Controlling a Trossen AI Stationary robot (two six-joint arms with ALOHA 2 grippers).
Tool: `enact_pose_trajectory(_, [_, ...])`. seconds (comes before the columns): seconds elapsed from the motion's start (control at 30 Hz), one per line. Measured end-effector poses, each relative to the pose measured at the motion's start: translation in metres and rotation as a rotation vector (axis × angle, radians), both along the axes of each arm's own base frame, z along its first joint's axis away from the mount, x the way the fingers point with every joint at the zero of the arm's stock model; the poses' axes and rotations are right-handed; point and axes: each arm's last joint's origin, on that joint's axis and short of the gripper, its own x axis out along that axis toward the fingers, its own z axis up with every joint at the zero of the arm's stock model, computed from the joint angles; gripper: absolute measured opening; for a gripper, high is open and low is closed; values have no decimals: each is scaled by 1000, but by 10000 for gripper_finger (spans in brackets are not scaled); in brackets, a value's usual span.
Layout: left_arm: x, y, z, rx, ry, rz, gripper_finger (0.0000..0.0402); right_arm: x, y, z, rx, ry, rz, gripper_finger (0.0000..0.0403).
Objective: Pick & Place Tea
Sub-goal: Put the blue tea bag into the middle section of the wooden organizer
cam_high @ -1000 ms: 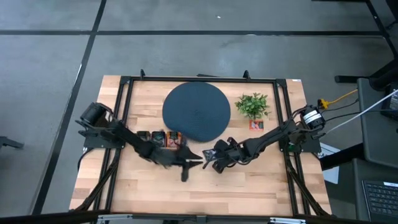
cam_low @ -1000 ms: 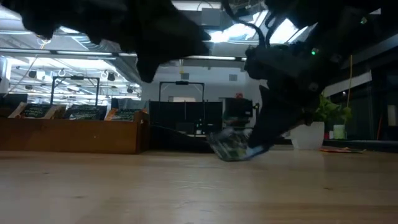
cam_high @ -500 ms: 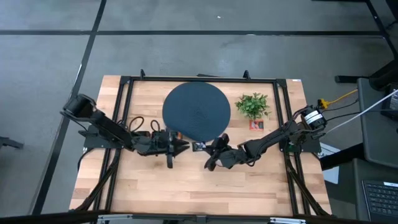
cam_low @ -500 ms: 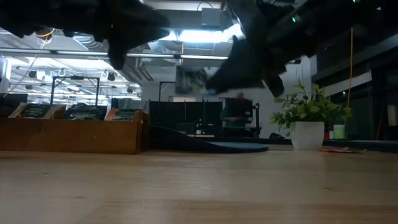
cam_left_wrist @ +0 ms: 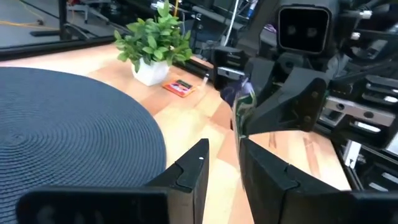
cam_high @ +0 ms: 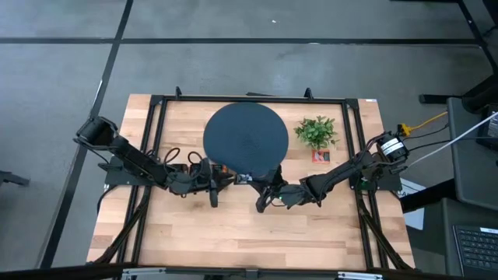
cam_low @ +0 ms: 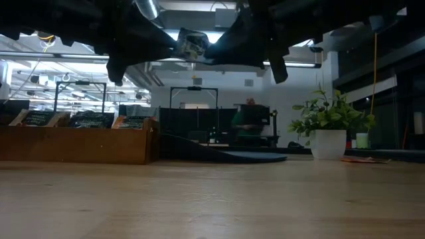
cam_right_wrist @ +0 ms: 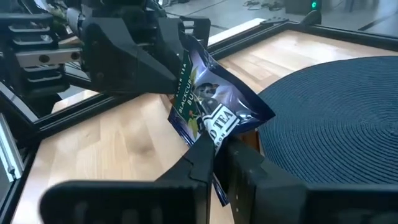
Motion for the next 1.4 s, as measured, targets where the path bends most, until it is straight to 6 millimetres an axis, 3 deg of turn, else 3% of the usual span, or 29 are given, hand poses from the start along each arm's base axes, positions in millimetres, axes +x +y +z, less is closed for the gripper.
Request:
enact_pose_trajectory(0.77, [14,12,9,-3,-14,-152,84,4,-4,5,-6,-38,57,21])
enact_pose_trajectory(1.03, [14,11,9,24,-8,-155,9,4,-4,5,-4,-36,57,37])
enact_pose_trajectory(1.2, [14,10,8,27,9,-184,5,4,-3,3,-6,-12,84,35])
enact_pose_trajectory(1.4, [9,9,10,8,77,-289,4,2,-1,-5,8,84,181,75])
